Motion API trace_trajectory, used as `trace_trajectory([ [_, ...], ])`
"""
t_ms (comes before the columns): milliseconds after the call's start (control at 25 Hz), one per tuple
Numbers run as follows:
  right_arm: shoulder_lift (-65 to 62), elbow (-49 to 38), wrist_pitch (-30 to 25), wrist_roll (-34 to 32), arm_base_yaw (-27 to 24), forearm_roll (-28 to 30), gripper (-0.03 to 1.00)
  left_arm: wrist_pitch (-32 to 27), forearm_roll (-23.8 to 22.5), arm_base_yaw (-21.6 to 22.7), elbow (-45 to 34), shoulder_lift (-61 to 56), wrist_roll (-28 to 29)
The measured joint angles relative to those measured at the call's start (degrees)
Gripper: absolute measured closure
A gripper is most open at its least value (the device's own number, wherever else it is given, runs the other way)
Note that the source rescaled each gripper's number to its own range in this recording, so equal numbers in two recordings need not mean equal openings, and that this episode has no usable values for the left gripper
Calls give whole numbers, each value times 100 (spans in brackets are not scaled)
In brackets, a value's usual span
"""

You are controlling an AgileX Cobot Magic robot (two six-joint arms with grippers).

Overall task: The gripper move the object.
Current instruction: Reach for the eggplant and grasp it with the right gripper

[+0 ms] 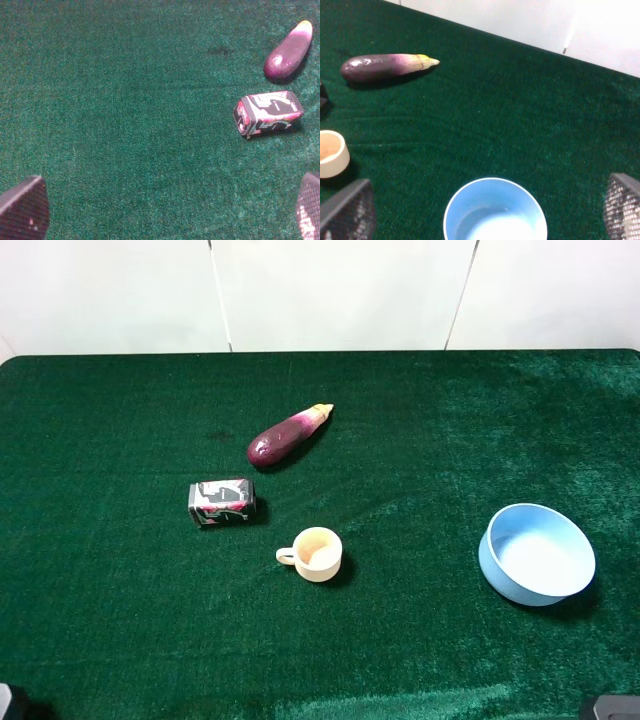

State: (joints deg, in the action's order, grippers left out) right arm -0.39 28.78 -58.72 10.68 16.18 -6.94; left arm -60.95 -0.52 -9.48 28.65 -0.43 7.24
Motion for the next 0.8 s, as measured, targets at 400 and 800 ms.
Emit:
trace_trajectory([
  [400, 0, 0, 0, 0, 0, 0, -3, 0, 0, 0, 0, 0, 0],
  [800, 0, 0, 0, 0, 0, 0, -3, 0, 0, 0, 0, 0, 0],
])
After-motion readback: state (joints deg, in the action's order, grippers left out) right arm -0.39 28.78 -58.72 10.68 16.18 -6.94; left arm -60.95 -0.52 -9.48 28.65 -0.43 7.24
